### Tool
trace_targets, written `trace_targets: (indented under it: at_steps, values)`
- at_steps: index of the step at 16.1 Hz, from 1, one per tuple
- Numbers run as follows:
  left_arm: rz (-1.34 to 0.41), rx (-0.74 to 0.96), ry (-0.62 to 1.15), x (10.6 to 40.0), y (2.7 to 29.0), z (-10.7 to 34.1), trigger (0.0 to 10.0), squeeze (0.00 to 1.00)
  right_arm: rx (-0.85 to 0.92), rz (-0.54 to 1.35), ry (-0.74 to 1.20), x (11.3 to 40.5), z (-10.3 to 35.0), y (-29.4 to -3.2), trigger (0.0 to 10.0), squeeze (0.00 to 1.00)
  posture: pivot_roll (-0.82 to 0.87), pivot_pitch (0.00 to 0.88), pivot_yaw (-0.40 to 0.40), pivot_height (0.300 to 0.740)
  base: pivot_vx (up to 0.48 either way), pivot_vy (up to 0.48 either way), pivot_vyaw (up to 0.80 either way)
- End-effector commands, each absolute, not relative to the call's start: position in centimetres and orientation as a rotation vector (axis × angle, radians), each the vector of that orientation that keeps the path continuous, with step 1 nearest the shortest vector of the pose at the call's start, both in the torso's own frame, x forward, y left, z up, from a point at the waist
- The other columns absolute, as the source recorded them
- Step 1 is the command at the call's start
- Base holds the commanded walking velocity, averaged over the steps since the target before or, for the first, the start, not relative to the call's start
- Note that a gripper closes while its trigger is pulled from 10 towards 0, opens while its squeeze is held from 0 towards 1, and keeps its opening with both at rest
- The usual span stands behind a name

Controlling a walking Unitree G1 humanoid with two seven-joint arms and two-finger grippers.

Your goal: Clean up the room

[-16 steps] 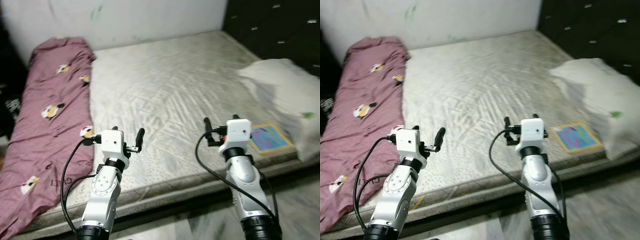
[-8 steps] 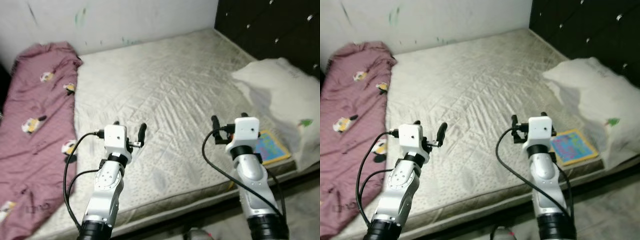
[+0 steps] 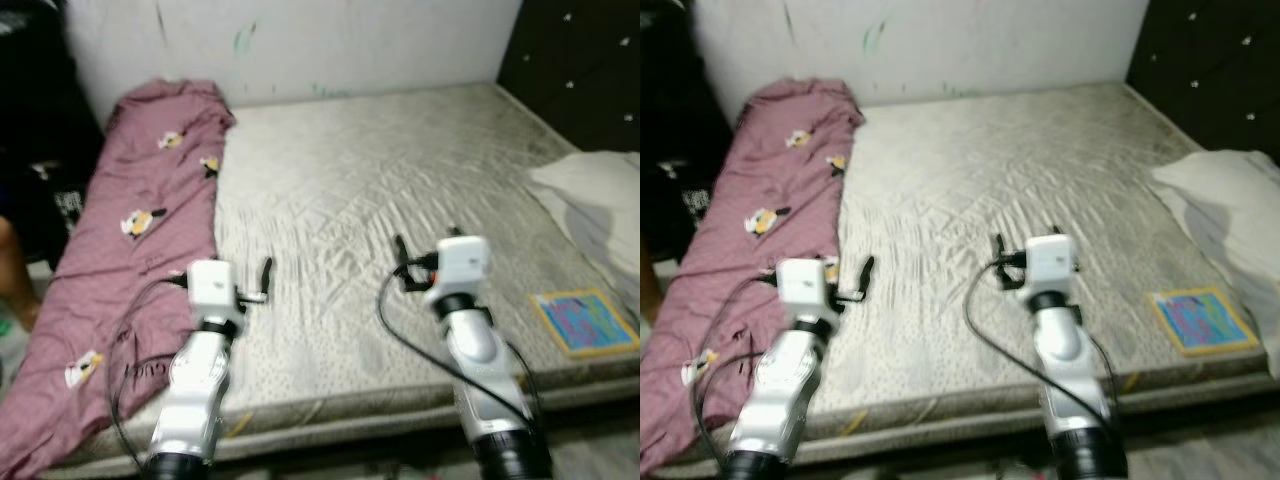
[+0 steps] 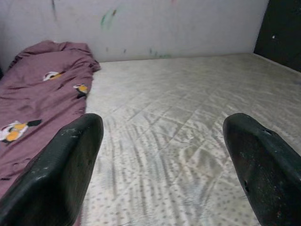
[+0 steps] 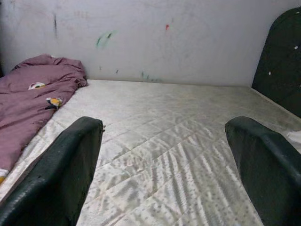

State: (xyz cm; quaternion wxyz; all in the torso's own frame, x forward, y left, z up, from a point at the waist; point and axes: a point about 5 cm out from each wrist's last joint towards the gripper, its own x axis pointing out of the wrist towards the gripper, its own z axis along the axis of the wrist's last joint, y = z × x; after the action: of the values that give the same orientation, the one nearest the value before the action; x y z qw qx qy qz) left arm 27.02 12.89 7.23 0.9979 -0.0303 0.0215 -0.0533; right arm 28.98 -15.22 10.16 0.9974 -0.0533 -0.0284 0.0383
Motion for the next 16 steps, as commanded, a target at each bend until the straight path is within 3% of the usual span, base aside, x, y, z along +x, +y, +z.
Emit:
trace_targets:
  at_steps: [1, 6, 13, 16]
  values:
    - [-0.131, -0.068, 0.042, 27.13, 12.12, 7.42, 10.0, 0.0, -0.118, 0.057, -0.079, 29.1, 10.75, -15.88, 10.0, 0.0, -0.06, 0.0, 0.078, 0.74, 0.0, 0.465, 0.0]
    - [-0.124, -0.071, 0.049, 27.16, 12.19, 7.35, 10.0, 0.0, -0.126, 0.071, -0.087, 29.07, 10.87, -15.63, 10.0, 0.0, -0.06, 0.0, 0.076, 0.74, 0.0, 0.468, 0.0]
    - [-0.114, -0.069, 0.049, 26.92, 12.47, 7.38, 10.0, 0.0, -0.139, 0.081, -0.082, 28.95, 10.7, -15.53, 10.0, 0.0, -0.06, 0.0, 0.077, 0.74, 0.0, 0.469, 0.57]
    - [-0.116, -0.07, 0.051, 26.84, 12.48, 7.38, 10.0, 0.0, -0.141, 0.077, -0.08, 28.92, 10.69, -15.65, 10.0, 0.0, -0.06, 0.0, 0.076, 0.74, 0.0, 0.469, 0.0]
